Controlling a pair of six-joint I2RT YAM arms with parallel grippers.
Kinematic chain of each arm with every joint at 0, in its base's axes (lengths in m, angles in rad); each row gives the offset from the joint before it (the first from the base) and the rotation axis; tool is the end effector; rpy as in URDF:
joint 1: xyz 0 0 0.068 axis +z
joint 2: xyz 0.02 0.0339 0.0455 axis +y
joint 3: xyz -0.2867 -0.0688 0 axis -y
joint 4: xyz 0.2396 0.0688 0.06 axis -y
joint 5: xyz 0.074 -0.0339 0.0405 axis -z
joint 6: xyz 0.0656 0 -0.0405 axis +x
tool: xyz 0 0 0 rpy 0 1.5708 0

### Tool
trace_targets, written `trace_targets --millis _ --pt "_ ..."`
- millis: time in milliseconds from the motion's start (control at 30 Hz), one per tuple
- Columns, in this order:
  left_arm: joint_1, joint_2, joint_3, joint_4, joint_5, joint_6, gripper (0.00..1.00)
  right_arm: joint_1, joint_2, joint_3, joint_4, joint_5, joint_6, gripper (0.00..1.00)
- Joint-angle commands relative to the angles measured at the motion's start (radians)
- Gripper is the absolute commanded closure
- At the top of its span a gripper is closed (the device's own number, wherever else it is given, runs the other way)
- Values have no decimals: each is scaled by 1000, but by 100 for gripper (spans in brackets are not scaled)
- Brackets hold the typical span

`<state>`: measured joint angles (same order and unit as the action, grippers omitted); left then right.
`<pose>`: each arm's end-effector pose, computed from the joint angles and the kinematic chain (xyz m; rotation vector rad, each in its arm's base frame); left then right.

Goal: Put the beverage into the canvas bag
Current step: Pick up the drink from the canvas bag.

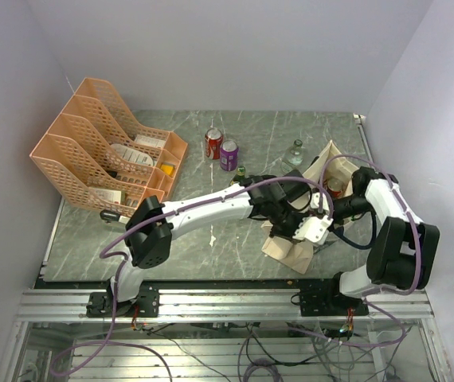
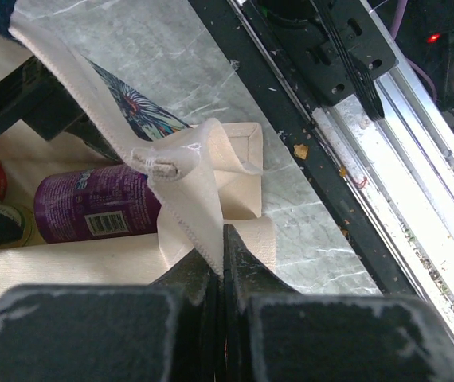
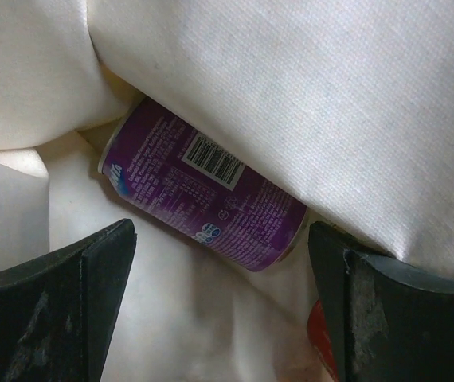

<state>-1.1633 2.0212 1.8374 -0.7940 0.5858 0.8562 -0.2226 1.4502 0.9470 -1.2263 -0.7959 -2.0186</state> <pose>0.1503 -0.4397 0.2801 2.2514 1.1413 -0.8665 0.2107 0.0004 0.2167 -1.8423 1.5714 0.6160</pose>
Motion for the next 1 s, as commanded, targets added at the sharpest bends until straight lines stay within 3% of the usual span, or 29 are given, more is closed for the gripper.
trace_targets --millis 0,500,967 --pt "40 -25 -22 -90 1 -16 93 12 94 -15 -38 59 -324 9" --pt "68 8 19 -108 17 -19 93 139 207 20 42 124 -432 7" --pt "74 14 22 -119 23 -18 93 224 233 -59 170 307 -445 9"
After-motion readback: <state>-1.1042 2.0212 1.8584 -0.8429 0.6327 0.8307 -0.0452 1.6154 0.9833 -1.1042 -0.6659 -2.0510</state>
